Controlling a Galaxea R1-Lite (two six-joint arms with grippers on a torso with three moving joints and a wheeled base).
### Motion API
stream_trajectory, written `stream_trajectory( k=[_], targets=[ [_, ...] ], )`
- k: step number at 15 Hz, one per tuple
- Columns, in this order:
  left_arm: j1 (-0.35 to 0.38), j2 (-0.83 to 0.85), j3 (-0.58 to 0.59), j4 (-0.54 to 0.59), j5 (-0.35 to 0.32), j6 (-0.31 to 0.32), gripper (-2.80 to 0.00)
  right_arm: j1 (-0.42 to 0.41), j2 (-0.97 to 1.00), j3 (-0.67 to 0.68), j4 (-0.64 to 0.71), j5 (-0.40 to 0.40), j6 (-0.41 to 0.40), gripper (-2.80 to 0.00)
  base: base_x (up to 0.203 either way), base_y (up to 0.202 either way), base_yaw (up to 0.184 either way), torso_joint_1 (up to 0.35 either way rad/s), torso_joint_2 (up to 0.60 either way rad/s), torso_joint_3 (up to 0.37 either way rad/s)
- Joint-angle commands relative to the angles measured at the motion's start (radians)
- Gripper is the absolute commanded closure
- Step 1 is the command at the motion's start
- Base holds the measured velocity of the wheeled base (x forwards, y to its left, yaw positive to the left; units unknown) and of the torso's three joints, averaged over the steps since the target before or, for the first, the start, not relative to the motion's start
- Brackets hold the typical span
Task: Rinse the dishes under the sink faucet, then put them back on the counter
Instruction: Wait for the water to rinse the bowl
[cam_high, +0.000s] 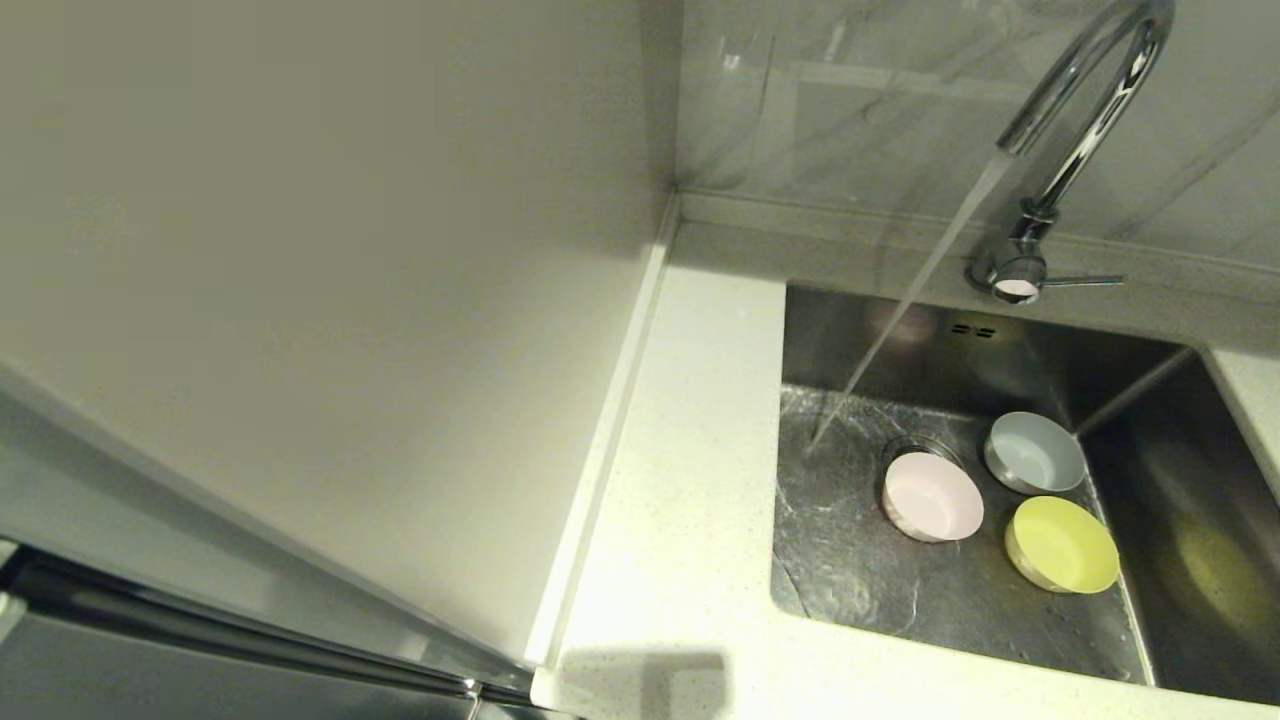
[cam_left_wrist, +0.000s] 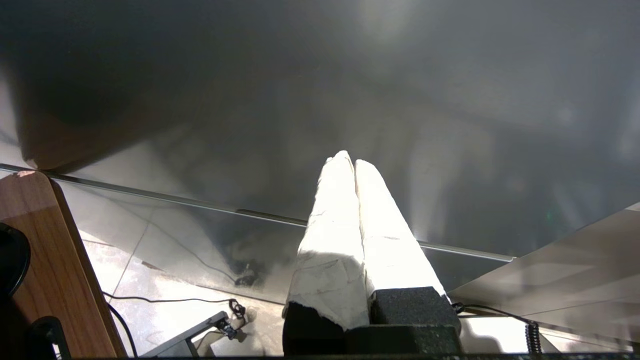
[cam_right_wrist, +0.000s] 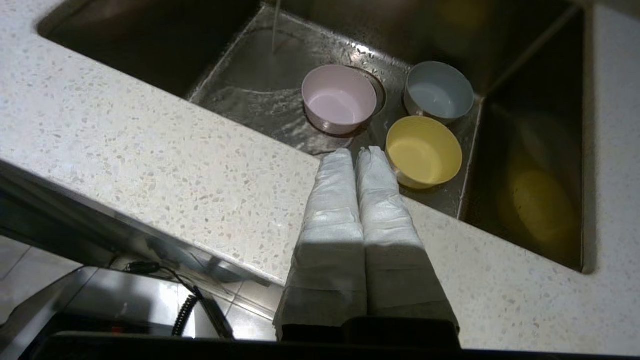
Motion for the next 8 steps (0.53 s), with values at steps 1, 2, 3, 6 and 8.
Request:
stream_trajectory(
  k=[1, 2, 3, 6, 8],
  targets=[
    [0.000, 0.000, 0.003, 0.000, 0.000, 0.000, 0.00, 0.000, -0.002, -0.008, 0.013, -0.001, 0.007, 0.00, 0.000, 0.000, 0.000, 0.000, 0.00, 0.000],
    [0.000, 0.000, 0.003, 0.000, 0.000, 0.000, 0.00, 0.000, -0.002, -0.008, 0.016, -0.002, 0.032, 0.00, 0.000, 0.000, 0.000, 0.000, 0.00, 0.000],
    [0.000, 0.000, 0.003, 0.000, 0.000, 0.000, 0.00, 0.000, -0.002, -0.010, 0.026, -0.006, 0.066, 0.00, 0.000, 0.000, 0.000, 0.000, 0.00, 0.000],
    [0.000, 0.000, 0.003, 0.000, 0.000, 0.000, 0.00, 0.000, -0.003, -0.039, 0.110, -0.024, 0.080, 0.00, 0.000, 0.000, 0.000, 0.000, 0.00, 0.000],
    [0.000, 0.000, 0.003, 0.000, 0.000, 0.000, 0.00, 0.000, -0.002, -0.033, 0.097, -0.037, 0.107, 0.00, 0.000, 0.000, 0.000, 0.000, 0.00, 0.000]
  ],
)
